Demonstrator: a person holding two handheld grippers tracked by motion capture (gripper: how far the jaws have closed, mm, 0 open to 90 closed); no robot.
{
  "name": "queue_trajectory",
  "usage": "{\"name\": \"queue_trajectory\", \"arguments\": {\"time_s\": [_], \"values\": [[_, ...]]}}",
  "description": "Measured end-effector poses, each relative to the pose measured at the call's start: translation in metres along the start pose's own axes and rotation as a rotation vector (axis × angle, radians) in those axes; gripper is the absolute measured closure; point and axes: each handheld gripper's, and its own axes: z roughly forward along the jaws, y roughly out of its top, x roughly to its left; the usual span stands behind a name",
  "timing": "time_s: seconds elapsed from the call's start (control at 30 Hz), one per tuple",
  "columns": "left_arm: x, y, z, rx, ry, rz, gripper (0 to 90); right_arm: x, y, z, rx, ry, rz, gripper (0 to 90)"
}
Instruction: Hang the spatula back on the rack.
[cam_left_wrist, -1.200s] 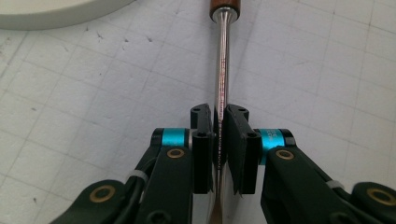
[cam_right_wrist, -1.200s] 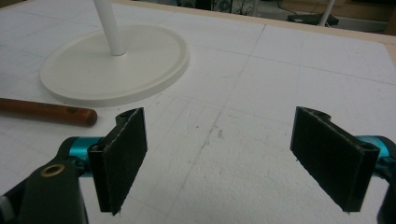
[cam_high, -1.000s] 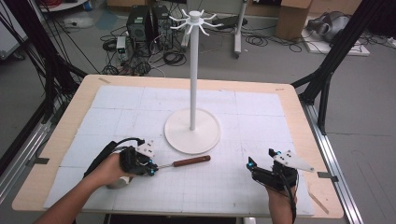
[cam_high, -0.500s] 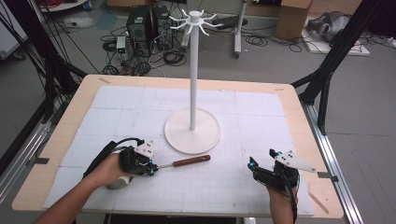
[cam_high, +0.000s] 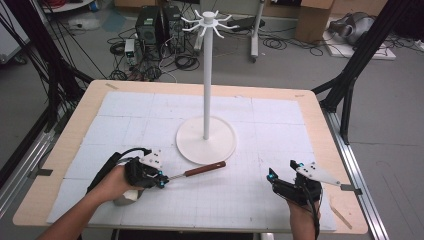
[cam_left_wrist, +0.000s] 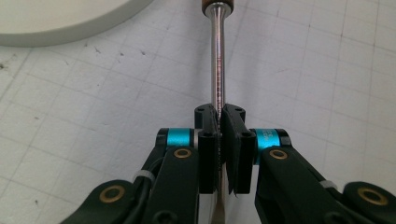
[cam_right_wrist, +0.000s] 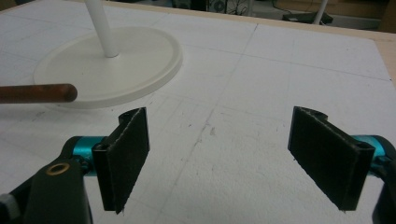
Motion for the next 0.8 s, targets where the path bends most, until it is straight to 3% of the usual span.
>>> {"name": "queue_trajectory", "arguments": {"time_s": [0.23,0.43,0.8], "values": [[0.002,-0.004,-0.007,-0.026,0.007,-0.021,84.3,0.0,0.0,0.0,-0.001,-0.001,0.006,19.6],[0.001,-0.004,-0.016,-0.092,0.023,-0.05,84.3,-0.001,-0.001,0.0,-0.001,-0.001,0.01,19.6],[-0.01,-0.007,-0.037,-0.244,0.124,-0.112,84.1,0.003,0.001,0.001,-0.017,0.027,0.041,19.5]]}}
